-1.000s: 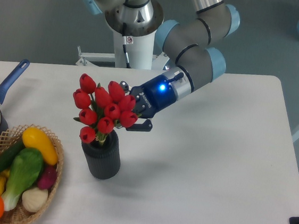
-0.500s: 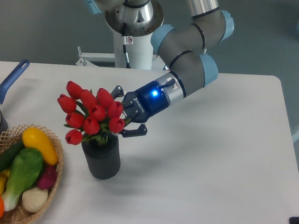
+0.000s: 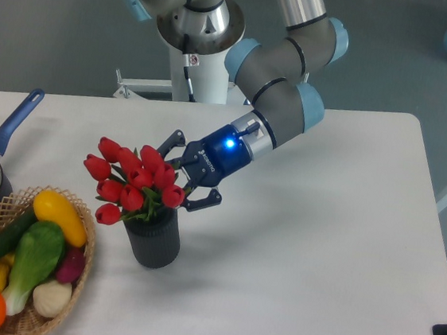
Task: Insert the flowers into the vase
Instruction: 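Push the tulips deeper into the vase, then open the gripper to release the tulips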
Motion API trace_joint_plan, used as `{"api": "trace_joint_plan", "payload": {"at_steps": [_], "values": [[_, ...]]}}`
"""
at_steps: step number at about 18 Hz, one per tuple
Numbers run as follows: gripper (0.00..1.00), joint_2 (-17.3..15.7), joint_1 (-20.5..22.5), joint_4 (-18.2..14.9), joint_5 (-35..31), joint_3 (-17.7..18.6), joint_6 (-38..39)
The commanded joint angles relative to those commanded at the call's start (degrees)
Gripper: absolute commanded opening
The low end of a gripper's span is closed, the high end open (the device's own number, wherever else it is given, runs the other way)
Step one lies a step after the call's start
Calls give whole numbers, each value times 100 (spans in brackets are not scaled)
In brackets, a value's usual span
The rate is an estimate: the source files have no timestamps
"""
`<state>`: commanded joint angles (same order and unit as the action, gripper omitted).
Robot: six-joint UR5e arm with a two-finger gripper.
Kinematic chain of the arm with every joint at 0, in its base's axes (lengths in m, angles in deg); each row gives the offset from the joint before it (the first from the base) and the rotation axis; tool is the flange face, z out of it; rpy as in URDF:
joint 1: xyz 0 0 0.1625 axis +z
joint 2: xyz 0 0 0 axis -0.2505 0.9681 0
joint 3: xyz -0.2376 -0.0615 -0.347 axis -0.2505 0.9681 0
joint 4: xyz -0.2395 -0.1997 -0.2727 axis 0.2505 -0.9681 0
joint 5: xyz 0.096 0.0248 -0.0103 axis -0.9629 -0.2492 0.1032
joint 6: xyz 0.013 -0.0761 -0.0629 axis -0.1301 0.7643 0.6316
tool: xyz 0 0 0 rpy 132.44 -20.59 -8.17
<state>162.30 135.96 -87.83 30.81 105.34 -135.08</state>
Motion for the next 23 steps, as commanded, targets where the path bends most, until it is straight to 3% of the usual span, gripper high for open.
{"api": "trace_joint_plan", "payload": {"at_steps": [11, 17, 19, 23], "values": [[63, 62, 158, -9, 0, -35, -185], [82, 44, 325, -9, -272, -9, -185], [97, 35, 378, -9, -290, -9, -185], [100, -245, 527, -18, -343, 70, -123]]}}
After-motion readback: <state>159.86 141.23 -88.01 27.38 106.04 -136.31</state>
